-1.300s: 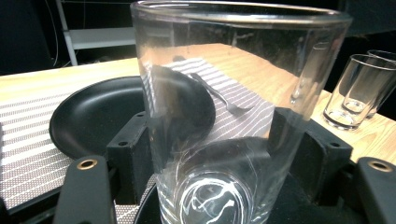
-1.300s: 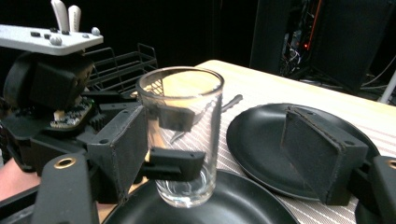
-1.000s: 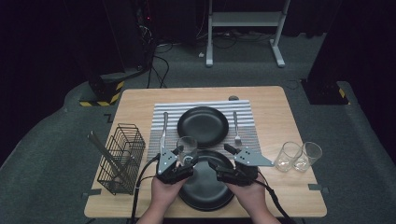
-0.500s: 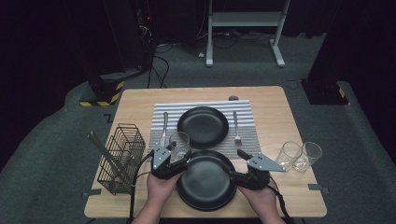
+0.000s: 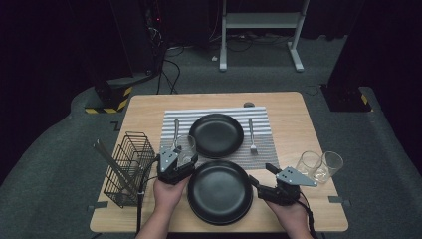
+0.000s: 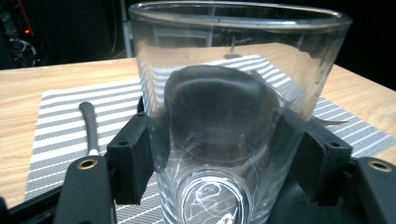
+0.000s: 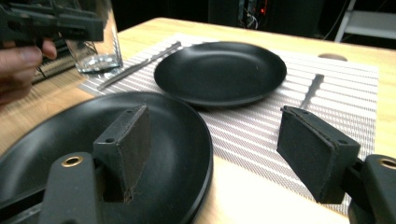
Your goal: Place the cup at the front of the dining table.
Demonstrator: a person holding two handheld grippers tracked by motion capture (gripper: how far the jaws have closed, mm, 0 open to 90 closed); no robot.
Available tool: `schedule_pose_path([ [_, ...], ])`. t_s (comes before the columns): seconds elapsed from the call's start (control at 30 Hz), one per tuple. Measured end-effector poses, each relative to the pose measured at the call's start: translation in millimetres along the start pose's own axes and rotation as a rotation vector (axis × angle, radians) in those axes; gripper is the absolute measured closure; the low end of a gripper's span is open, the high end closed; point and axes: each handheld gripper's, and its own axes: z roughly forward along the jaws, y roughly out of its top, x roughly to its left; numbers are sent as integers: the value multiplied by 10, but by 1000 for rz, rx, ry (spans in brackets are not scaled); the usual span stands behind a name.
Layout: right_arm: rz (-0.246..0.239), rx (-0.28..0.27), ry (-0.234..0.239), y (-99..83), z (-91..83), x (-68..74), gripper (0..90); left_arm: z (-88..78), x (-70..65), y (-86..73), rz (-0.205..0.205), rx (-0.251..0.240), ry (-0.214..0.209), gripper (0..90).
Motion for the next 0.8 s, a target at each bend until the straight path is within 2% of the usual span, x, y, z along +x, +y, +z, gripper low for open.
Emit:
schedule_pose_path([
  [0.13, -12, 8, -18, -83, -14, -41, 254, 48, 31, 0, -3, -1, 16, 311],
  [0.27, -16, 21, -29, -139, -46, -63, 256, 105, 70, -3, -26, 3, 35, 311],
  [0.4, -10, 21, -36, -179, -77, -88, 259, 183, 96, -18, -11, 17, 50, 311],
  [0.7, -13, 57, -18, -248, -3, -84, 255, 286, 162, -72, 7, 43, 74, 311],
  [0.8, -14, 67, -16, -265, 13, -90, 257, 324, 190, -89, -8, 54, 74, 312],
])
